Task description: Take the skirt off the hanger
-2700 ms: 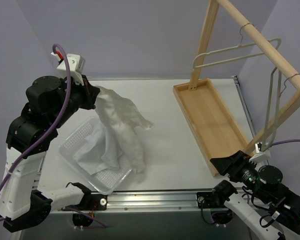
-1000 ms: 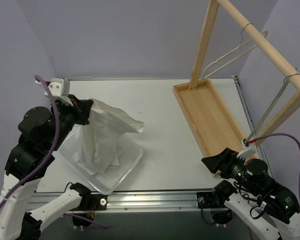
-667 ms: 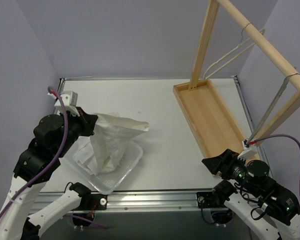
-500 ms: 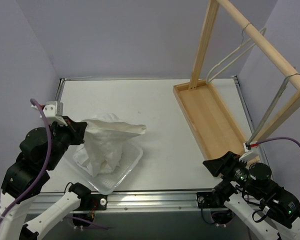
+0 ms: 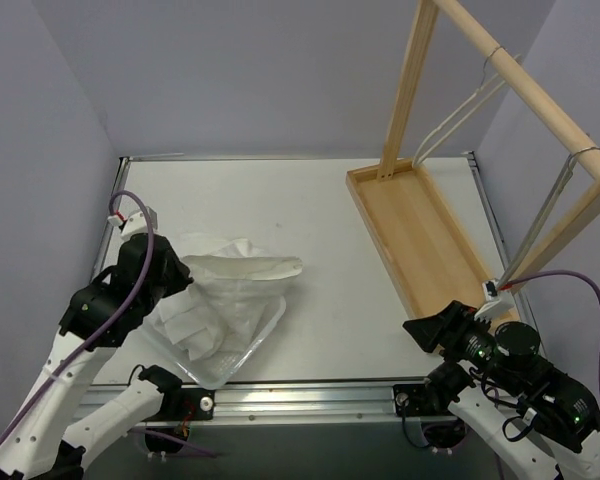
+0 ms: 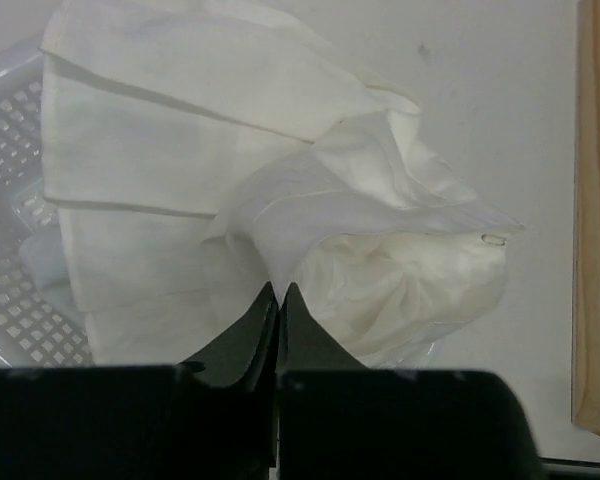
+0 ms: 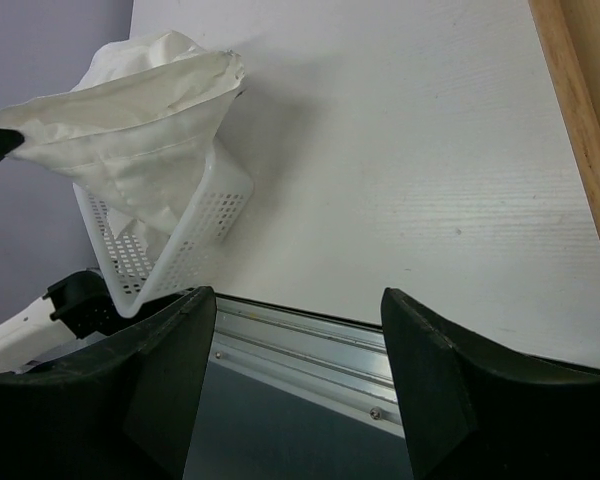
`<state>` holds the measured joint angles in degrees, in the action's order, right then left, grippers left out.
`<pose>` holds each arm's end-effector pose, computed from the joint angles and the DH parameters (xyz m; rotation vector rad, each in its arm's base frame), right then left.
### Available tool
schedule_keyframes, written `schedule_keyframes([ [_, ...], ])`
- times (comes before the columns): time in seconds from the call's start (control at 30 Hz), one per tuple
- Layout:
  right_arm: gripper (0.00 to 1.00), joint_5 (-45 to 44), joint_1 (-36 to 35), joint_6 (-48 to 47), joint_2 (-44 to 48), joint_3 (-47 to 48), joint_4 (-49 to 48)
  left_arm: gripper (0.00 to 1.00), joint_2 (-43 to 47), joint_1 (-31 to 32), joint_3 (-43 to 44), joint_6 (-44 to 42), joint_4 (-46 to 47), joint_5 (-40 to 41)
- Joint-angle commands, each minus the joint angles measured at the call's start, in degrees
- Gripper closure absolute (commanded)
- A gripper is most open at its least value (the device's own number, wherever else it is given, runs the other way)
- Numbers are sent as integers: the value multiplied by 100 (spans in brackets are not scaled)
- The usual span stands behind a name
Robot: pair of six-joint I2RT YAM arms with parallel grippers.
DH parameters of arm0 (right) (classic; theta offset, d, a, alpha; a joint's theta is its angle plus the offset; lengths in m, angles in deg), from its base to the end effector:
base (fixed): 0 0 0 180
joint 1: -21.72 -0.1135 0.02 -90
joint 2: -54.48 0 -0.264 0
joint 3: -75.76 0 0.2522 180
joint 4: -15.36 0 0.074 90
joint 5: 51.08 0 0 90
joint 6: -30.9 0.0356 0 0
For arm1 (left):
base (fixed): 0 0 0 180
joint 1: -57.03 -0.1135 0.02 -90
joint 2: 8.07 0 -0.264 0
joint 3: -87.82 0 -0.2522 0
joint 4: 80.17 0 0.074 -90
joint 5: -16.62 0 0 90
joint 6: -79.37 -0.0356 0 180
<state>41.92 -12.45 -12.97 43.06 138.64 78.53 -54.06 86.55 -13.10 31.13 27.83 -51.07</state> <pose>0.0202 0.0159 0.3408 0.1577 1.8944 1.0355 0.1207 -0.0528 0.3739 -0.4393 2.1586 -0.2593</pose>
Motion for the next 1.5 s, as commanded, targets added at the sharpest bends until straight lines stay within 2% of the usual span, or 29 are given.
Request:
schedule_keyframes([
  [0.0,37,16,-28,-183,-150,62,-177,98,-41,-393,-361,727,31,-515],
  [0.17,37,85,-28,-157,-97,-52,-256,98,-6,-1237,-1659,1097,786,-2129],
  [0.23,37,121,-28,-139,-97,-122,-344,98,-172,-1475,-1943,1194,980,-2475],
  [0.33,37,121,-28,-157,-150,-175,-432,98,-620,-1475,-2032,1405,587,-2293],
  [0.4,37,130,-28,-166,-229,-166,-528,98,-1101,-1484,-1823,1684,-25,-1751],
  [0.5,37,183,-28,-227,-500,-140,-669,98,-1795,-1475,-1558,1582,-555,-1537],
  [0.63,37,244,-28,-271,-695,-122,-818,98,-1922,-1501,-1531,1476,-829,-1405],
  [0.67,37,253,-19,-262,-704,-140,-862,92,-1626,-1510,-1540,1484,-847,-1387],
  [0.7,37,262,-19,-271,-695,-166,-880,70,-1431,-1510,-1531,1484,-865,-1361],
  [0.77,37,288,-28,-236,-677,-219,-915,41,-871,-1510,-1435,1502,-882,-1325],
  [0.8,37,297,-19,-236,-669,-262,-915,21,-719,-1510,-1373,1554,-1048,-1264],
  [0.87,37,315,-19,-236,-642,-298,-933,2,-543,-1510,-1031,1642,-1433,-1071],
  [0.9,37,306,-19,-236,-633,-307,-933,6,-542,-1510,-882,1643,-1558,-992],
  [0.97,37,306,-19,-236,-625,-316,-924,6,-594,-1502,-418,1529,-1856,-799],
  [1.1,37,306,-10,-210,-642,-316,-994,6,-857,-1493,506,994,-1735,-464],
  [1.23,37,306,-10,-175,-695,-325,-1056,6,-1463,-1449,1210,352,-1280,-674],
  [1.33,37,306,-10,-157,-712,-307,-1074,6,-2331,-1318,1553,-376,-831,-1122],
  [1.47,37,280,-10,-157,-713,-289,-1012,6,-3054,-703,1861,-747,-452,-1263],
])
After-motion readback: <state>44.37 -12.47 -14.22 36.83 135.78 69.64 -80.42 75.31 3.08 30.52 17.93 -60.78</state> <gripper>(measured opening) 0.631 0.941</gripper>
